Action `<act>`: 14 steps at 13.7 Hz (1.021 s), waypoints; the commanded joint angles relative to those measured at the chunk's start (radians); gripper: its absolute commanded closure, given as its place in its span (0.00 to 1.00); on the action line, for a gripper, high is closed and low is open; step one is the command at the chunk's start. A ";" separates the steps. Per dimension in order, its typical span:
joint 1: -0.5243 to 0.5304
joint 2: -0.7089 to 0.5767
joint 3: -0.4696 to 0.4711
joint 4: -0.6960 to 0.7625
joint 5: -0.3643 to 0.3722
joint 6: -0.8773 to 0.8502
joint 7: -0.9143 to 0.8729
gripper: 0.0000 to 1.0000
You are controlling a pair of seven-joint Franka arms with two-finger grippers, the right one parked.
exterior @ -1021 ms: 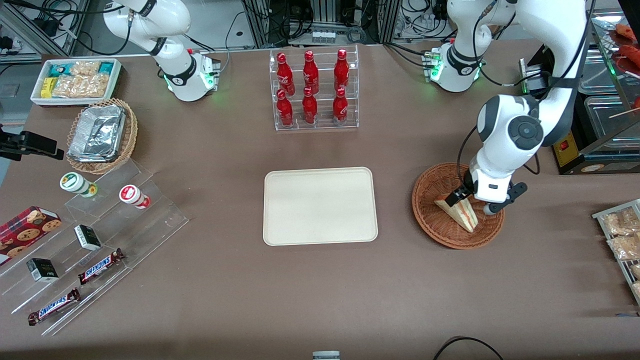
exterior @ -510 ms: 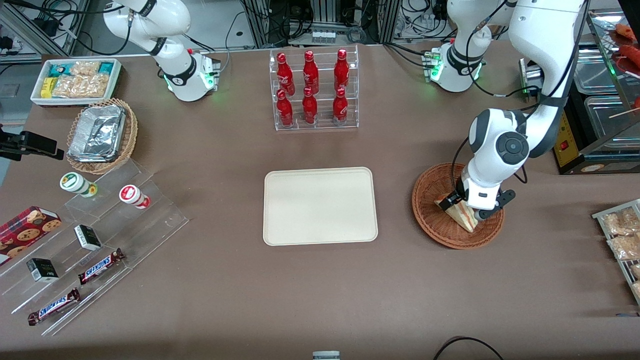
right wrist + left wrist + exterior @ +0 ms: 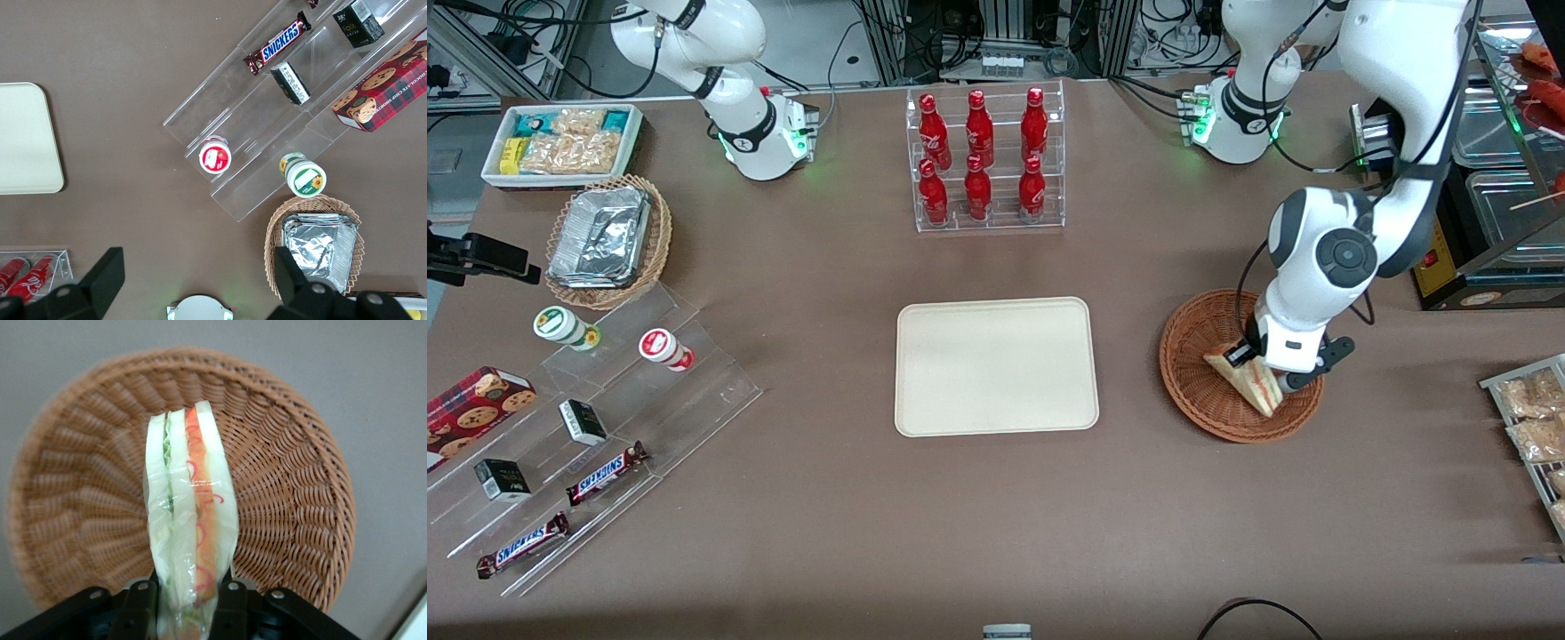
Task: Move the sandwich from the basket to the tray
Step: 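Lift the sandwich and carry it with the left gripper over the cream tray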
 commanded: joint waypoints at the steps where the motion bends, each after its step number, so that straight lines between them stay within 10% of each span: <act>1: -0.022 -0.090 -0.015 0.114 0.034 -0.223 -0.009 1.00; 5: -0.119 -0.015 -0.124 0.377 0.031 -0.440 -0.011 1.00; 14: -0.378 0.356 -0.173 0.690 0.022 -0.362 -0.009 1.00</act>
